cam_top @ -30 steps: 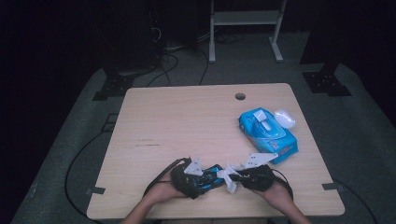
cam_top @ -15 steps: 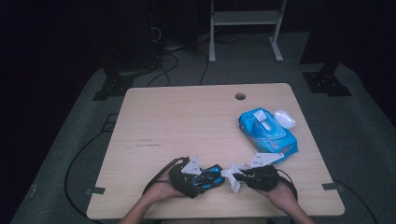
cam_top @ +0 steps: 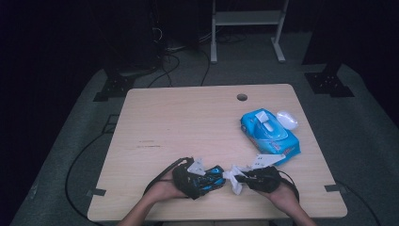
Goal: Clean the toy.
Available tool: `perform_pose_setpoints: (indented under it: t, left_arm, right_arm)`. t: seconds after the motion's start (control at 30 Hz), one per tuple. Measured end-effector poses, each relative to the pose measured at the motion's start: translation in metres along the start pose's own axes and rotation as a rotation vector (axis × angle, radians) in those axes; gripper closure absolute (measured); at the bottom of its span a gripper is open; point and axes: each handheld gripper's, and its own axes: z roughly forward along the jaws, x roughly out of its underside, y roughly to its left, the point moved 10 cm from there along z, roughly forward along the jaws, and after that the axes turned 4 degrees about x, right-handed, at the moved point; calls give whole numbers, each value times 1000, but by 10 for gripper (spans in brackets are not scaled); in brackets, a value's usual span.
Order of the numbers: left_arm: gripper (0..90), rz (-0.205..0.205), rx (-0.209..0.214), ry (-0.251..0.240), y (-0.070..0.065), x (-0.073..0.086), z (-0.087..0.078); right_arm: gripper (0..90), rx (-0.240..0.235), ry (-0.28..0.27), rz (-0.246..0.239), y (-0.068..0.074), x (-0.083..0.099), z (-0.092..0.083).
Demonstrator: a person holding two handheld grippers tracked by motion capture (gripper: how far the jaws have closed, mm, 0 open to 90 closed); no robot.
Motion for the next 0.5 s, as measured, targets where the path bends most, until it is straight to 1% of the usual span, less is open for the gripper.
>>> perform_pose_setpoints:
  t: [0.03,0.07,0.1,0.13,0.17,0.23,0.3,0.4,0.47,0.5]
  left_arm:
    - [221,0,0,0,0,0,0]
    - [200,17,17,30,-1,1,0]
    - [196,23,21,38,-1,2,-1]
    - [200,23,21,38,-1,2,-1]
    - [214,34,23,39,0,3,-2]
    - [230,34,32,35,0,3,-2]
    - [234,43,29,49,1,3,-3]
    - [249,54,20,53,1,2,-3]
    - [251,56,17,40,2,0,-3]
    - [252,49,22,35,1,0,-4]
  right_arm:
    - [812,0,0,0,0,0,0]
    - [812,-2,2,0,0,0,0]
    - [812,-1,3,-2,0,1,0]
    - [812,-1,3,-2,0,1,0]
    - [811,-1,2,1,0,1,0]
    - [811,-1,2,1,-1,2,0]
    - [811,1,3,4,-1,3,0]
    - [811,1,0,9,-1,2,-1]
    - [811,3,-6,10,-2,1,-2]
    - [811,4,-7,10,-2,1,-2]
